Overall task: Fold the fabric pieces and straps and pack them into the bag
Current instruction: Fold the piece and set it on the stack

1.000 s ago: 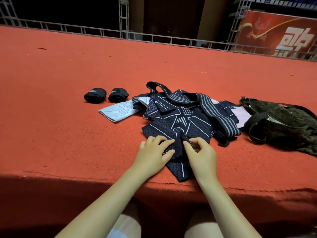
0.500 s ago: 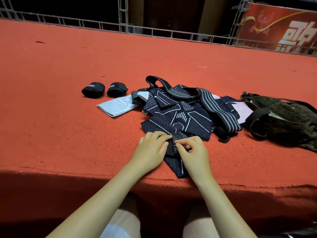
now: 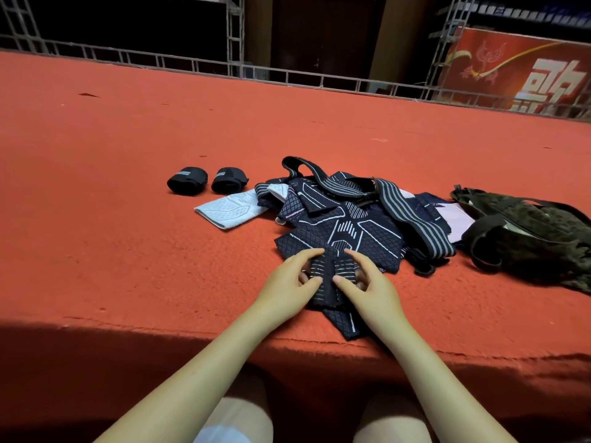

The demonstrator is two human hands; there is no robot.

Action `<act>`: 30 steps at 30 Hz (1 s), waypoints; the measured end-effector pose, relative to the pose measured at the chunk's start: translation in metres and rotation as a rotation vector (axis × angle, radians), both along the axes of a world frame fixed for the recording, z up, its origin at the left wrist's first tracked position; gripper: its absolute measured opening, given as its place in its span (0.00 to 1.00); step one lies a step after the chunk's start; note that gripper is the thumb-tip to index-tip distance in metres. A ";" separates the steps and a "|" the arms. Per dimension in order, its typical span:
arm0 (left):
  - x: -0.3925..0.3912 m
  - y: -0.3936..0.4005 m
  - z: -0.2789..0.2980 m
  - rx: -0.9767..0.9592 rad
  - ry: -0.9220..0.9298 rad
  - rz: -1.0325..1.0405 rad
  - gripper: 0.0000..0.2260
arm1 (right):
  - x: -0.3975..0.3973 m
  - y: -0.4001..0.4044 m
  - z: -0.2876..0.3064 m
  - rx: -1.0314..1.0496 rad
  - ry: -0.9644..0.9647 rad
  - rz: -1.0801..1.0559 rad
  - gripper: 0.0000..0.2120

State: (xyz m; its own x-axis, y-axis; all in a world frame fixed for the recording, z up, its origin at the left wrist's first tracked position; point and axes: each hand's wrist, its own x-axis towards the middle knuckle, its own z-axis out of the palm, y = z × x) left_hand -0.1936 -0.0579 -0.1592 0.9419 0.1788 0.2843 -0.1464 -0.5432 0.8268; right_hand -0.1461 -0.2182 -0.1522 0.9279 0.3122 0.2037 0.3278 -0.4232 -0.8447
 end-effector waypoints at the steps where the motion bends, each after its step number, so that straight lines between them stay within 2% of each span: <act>1: -0.002 0.000 0.002 -0.066 -0.019 -0.020 0.20 | -0.002 0.000 0.001 0.073 0.001 0.041 0.18; 4: -0.005 0.002 0.007 -0.242 -0.062 -0.048 0.20 | -0.002 0.007 0.012 0.199 0.036 0.146 0.14; 8: 0.003 0.028 0.020 -0.326 -0.159 -0.006 0.22 | 0.012 0.039 0.033 0.190 0.034 0.198 0.14; 14: 0.039 0.110 0.037 -0.418 -0.241 0.268 0.19 | 0.049 0.135 0.060 0.202 0.082 0.239 0.17; 18: 0.074 0.186 0.029 -0.236 -0.211 0.448 0.15 | 0.094 0.211 0.066 0.102 -0.007 0.244 0.19; 20: 0.087 0.228 0.014 -0.045 -0.089 0.583 0.16 | 0.121 0.250 0.066 0.106 -0.006 0.235 0.20; 22: 0.091 0.258 -0.001 0.069 0.056 0.712 0.17 | 0.149 0.286 0.069 0.211 0.087 0.243 0.19; 24: 0.094 0.266 -0.008 0.101 0.088 0.706 0.16 | 0.176 0.317 0.074 0.339 0.201 0.244 0.17; 26: 0.097 0.260 -0.010 0.251 0.104 0.596 0.15 | 0.200 0.342 0.072 0.366 0.284 0.217 0.14; 28: 0.098 0.257 -0.012 0.371 0.134 0.563 0.15 | 0.214 0.355 0.062 0.226 0.313 0.162 0.12; 30: 0.096 0.260 -0.013 0.359 0.139 0.580 0.15 | 0.221 0.359 0.051 0.010 0.267 0.103 0.12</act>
